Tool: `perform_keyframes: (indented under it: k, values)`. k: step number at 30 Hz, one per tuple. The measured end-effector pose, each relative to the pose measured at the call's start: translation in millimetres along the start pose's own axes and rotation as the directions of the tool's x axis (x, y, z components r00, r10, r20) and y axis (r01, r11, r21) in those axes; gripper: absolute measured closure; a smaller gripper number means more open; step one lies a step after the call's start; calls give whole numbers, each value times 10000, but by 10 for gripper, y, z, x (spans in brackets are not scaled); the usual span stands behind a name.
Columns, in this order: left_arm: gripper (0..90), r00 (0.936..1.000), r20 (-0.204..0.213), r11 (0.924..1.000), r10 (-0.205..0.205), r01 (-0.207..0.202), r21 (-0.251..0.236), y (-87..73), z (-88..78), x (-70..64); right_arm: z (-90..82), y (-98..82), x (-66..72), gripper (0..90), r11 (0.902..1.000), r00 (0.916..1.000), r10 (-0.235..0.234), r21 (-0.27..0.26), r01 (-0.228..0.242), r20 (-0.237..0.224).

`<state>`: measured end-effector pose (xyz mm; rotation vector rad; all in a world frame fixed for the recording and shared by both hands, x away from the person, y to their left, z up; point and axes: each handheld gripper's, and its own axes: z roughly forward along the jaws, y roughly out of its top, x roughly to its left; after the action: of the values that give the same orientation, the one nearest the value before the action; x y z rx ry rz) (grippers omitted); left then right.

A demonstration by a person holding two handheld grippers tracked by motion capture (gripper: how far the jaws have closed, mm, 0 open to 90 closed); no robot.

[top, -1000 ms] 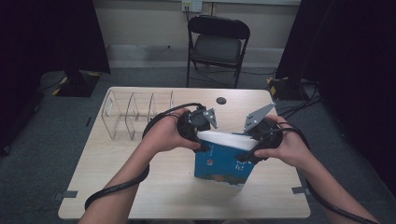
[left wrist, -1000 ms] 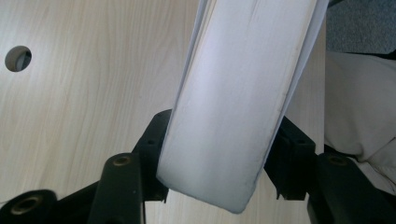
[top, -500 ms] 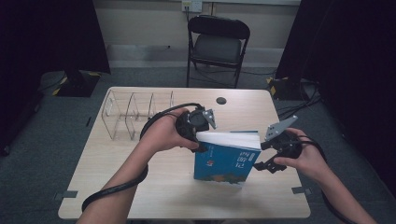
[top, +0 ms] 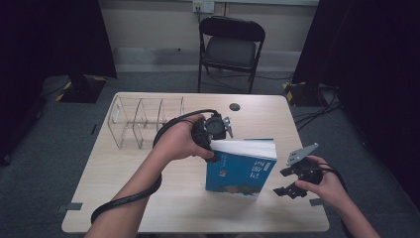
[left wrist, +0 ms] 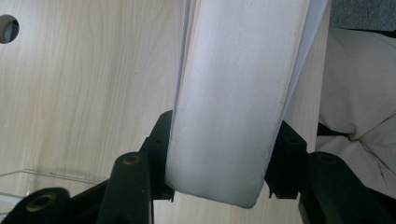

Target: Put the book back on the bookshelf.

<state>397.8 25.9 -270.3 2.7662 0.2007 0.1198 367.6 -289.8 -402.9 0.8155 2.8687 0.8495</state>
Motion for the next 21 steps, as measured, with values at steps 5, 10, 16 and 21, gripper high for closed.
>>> perform_keyframes:
  k: [5,10,16,21]
  values:
    - [570,9986,383,9993,-362,361,30,-3,-19,-25,93,-103,-27,192,9999,9999,153,-70,-153,-30]
    - [607,9966,544,9978,-621,632,-185,-51,-40,-76,166,-206,-62,193,9987,9988,469,-209,-465,148]
    - [612,9955,415,9959,-849,860,-270,-73,-46,-117,304,-323,-62,193,9980,9979,547,-334,-536,356]
    - [612,9941,355,9943,-1023,1033,-274,-75,-47,-127,378,-364,-57,195,9951,9961,749,-677,-716,474]
